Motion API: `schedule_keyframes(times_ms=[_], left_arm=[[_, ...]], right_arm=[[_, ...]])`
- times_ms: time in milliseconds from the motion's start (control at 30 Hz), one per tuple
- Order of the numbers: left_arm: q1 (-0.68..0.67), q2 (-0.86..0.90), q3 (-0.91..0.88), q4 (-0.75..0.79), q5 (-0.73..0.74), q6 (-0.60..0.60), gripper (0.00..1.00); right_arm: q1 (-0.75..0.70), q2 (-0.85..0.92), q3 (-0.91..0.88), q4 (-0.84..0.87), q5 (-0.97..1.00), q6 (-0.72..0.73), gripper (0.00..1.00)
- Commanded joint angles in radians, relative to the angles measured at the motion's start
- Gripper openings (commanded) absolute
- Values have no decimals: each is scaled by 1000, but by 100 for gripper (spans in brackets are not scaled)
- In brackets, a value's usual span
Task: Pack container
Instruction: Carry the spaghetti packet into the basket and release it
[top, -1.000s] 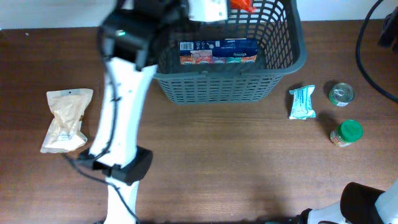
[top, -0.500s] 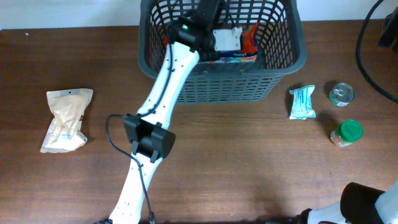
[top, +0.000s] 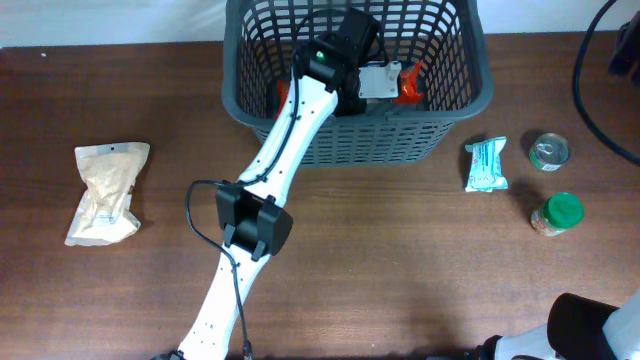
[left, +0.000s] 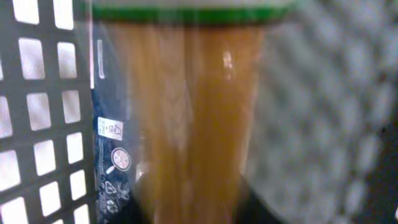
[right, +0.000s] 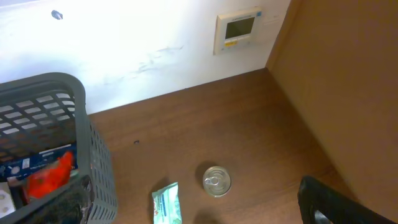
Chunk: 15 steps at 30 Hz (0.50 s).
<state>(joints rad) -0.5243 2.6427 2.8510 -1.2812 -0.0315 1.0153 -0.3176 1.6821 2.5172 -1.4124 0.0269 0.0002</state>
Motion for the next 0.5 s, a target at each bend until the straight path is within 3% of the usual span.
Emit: schedule_keyframes(times_ms=[0, 167, 467], left_arm=[[1, -30, 29, 4, 1, -23, 45], [2, -104, 29, 8, -2, -110, 75], [108, -443, 30, -39, -125, -363, 77]], right_arm=[[-5, 2, 6, 2, 11, 4, 99], [-5, 2, 6, 2, 11, 4, 99], [-5, 2, 6, 2, 11, 4, 99]])
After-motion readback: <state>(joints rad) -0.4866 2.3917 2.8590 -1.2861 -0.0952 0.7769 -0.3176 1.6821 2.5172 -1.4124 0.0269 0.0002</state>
